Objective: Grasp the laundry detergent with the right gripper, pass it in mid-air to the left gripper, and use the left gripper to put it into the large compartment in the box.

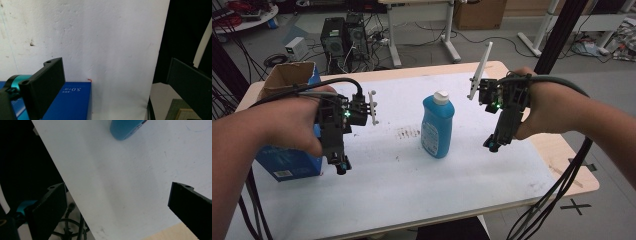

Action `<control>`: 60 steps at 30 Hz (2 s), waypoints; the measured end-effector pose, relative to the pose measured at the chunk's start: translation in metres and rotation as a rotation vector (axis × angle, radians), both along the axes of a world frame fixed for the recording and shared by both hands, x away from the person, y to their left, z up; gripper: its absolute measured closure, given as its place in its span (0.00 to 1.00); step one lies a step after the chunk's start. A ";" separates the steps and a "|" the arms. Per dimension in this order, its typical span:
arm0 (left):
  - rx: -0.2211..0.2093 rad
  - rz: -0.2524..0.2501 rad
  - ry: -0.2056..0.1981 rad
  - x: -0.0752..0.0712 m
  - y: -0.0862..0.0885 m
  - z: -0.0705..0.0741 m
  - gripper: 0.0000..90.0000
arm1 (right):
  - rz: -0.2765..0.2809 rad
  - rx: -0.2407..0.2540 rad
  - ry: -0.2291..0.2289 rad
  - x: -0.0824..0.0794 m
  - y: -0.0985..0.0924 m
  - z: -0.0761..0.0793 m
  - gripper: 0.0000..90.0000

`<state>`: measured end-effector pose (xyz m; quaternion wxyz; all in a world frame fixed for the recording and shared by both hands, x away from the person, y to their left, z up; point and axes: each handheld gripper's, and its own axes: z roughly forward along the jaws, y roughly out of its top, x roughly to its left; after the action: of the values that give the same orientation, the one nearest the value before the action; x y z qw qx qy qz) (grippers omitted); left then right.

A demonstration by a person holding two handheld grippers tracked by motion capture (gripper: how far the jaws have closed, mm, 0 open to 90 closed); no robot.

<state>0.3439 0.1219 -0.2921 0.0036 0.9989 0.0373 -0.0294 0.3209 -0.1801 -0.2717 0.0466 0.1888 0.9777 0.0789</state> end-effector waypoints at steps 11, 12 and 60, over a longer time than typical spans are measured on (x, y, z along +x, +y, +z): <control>0.009 -0.003 0.001 0.003 -0.001 0.000 0.02 | -0.065 0.102 -0.017 -0.008 -0.002 -0.024 0.02; 0.006 0.002 0.001 0.003 -0.001 -0.001 0.02 | -0.073 0.112 -0.022 -0.009 -0.002 -0.025 0.02; 0.021 -0.008 -0.006 0.007 0.002 -0.004 0.02 | -0.444 0.648 -0.347 -0.015 0.020 -0.121 0.02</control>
<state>0.3512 0.1239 -0.2960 -0.0067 0.9991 0.0338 -0.0258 0.3060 -0.1604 -0.3925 0.1644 0.3836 0.8157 0.4005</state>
